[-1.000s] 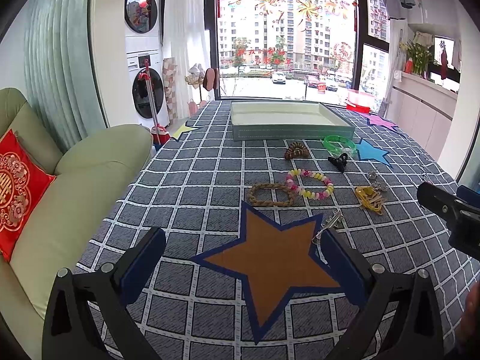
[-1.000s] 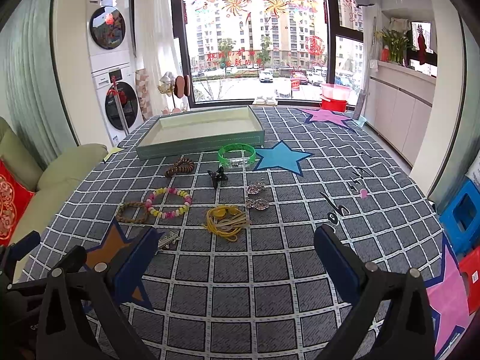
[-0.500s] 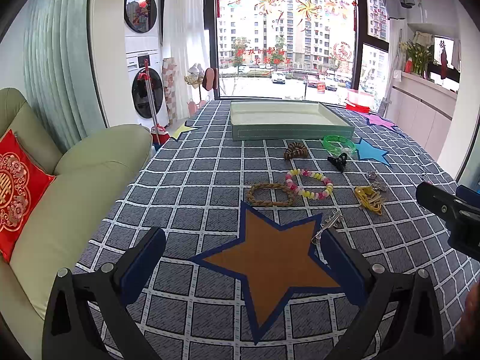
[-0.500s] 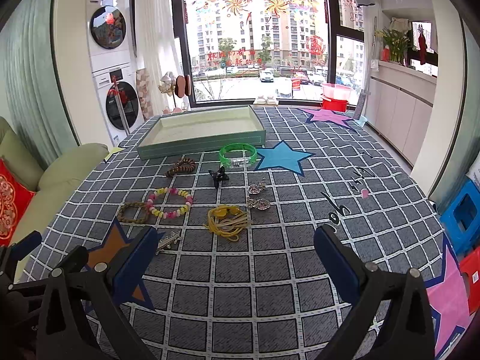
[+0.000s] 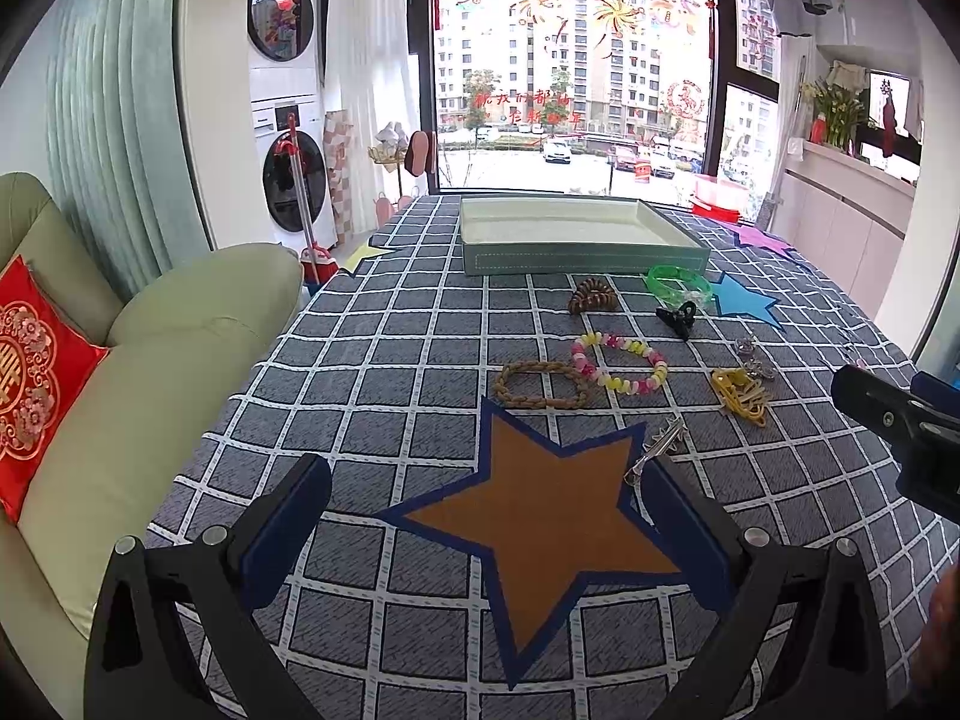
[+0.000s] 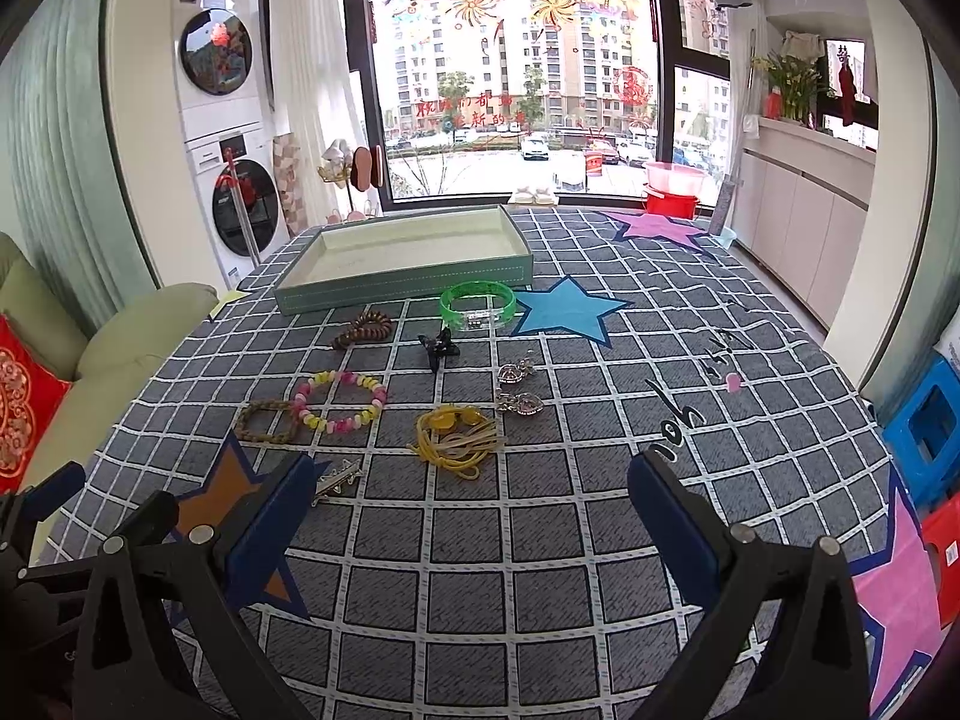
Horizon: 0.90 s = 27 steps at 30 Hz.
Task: Organize jewelry
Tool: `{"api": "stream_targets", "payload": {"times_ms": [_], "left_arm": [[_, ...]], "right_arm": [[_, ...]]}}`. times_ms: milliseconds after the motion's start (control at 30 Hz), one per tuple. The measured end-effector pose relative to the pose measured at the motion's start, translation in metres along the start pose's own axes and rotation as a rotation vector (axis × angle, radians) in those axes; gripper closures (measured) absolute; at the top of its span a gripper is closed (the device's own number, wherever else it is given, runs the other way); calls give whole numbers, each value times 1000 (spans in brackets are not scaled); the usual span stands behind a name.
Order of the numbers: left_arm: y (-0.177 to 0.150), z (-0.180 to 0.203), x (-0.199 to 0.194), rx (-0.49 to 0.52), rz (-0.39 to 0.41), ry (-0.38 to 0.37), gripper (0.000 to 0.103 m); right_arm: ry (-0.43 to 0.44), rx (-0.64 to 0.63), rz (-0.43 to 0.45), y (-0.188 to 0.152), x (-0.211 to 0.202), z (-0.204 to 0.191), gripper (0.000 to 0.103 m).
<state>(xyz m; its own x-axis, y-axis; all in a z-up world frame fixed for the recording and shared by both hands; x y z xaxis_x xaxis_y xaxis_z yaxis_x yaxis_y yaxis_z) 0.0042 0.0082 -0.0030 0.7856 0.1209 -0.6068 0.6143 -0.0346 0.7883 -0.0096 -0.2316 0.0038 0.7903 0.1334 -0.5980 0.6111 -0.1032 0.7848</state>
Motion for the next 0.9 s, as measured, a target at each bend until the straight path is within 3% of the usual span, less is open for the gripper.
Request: {"api": "stream_targets", "payload": {"times_ms": [433, 767, 900], "left_arm": [[1, -3, 9, 13, -27, 25, 0], [16, -10, 45, 20, -162, -82, 0], [29, -13, 64, 23, -202, -69, 0]], "right_arm": [[8, 14, -23, 0, 6, 6, 0], [-19, 35, -78, 15, 19, 28, 0], [-21, 68, -115, 25, 30, 43, 0]]}}
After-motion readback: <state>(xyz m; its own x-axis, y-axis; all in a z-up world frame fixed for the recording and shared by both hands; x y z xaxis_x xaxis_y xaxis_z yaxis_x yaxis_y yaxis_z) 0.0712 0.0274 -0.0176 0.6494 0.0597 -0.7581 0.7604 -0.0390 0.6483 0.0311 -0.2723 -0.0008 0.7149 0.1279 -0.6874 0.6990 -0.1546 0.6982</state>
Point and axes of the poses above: each gripper's, at about its wrist camera, not at the fingertips, and x roughly the way its jaws point, z to its right, y to its top, the point moved 1 cm from there along x, roughly the way its jaws point, and after that the axes turned 9 degrees about y, right-handed, at the moved point
